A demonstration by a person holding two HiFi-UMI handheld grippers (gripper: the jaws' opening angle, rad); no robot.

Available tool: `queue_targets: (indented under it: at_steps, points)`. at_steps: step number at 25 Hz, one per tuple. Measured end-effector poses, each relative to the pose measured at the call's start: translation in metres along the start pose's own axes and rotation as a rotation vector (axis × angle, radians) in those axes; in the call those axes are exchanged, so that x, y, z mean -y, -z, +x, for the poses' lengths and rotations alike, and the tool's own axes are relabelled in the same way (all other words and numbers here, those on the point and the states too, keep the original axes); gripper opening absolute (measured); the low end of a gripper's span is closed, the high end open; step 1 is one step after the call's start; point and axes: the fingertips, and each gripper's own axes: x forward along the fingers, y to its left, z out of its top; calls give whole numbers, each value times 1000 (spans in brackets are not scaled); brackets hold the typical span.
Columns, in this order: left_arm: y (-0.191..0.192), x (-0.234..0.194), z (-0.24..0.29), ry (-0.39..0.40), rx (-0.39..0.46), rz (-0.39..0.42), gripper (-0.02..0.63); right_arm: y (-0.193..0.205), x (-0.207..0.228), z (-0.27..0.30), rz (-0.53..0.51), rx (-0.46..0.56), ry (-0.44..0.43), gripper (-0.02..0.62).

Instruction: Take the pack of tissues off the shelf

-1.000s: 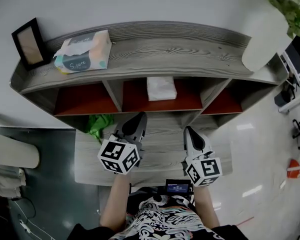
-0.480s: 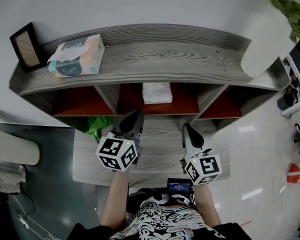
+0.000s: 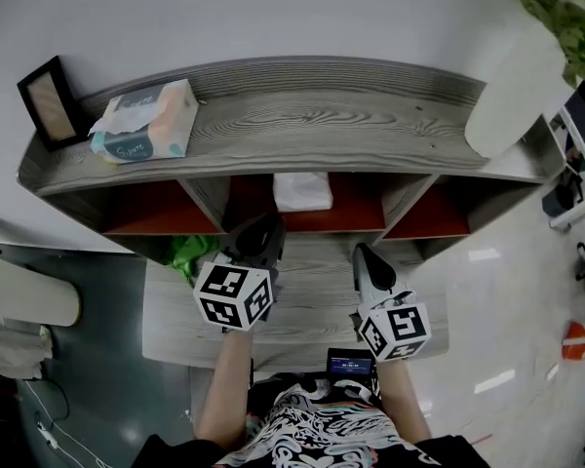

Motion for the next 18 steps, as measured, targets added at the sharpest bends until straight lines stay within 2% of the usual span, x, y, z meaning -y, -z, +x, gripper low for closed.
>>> queue_targets:
  at_steps: [1,2,4,8,11,14,18]
  points:
    - [0,0,2,7,-5,-5,80,0,0,1,-1,-2,0,5]
    - [0,0,4,13,-12,-12,107,0,1,3,-2,-6,1,5]
    - [-1,-1,7,14,-22,-14,121,0,1,5,-4,-12,2,5]
    - [-8,-5,10,-17,-37,40,130,-3,1,9,-7,-12,-5,5]
    - [-10,-7,15,-34,-89,101,133,-4,3,11,-9,-13,-5,5]
    - [-7,-6,19,-20,-157,108,133,-3,5,13,-7,-13,-6,5]
    - [-8,-8,22,-23,-192,104,126,-3,7,15,-5,-15,-10,5]
